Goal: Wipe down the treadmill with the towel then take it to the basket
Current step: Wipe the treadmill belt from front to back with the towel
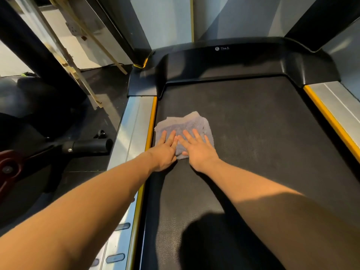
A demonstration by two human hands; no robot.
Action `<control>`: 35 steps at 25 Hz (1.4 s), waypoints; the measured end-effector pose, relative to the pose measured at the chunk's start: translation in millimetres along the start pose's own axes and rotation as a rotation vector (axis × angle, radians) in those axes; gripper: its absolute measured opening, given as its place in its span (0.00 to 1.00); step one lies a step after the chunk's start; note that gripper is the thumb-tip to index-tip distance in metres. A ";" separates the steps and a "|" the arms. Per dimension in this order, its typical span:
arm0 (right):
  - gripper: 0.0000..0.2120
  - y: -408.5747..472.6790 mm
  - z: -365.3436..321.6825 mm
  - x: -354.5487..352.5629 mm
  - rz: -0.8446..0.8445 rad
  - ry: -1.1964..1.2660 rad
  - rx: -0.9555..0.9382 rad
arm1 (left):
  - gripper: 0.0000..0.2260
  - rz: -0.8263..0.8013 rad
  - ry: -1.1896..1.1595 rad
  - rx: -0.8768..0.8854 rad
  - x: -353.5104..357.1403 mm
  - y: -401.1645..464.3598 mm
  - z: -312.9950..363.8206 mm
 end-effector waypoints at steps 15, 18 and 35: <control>0.30 23.8 50.8 -27.6 0.023 0.035 -0.025 | 0.33 -0.043 -0.228 -0.113 -11.2 60.7 3.3; 0.31 1.0 112.6 -31.5 0.052 0.022 0.028 | 0.33 -0.008 -0.242 -0.040 -26.1 93.3 57.1; 0.36 -179.0 364.4 -34.9 0.141 0.007 0.312 | 0.32 0.037 -0.212 0.181 -111.2 156.8 352.5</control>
Point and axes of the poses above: each hand's wrist, its own y-axis towards the middle knuckle, its own x-axis out of the palm, z = x × y, the point moved 8 cm from there along y, towards the middle knuckle, and after that the axes turned 2 degrees about -y, right-handed, at the moved point
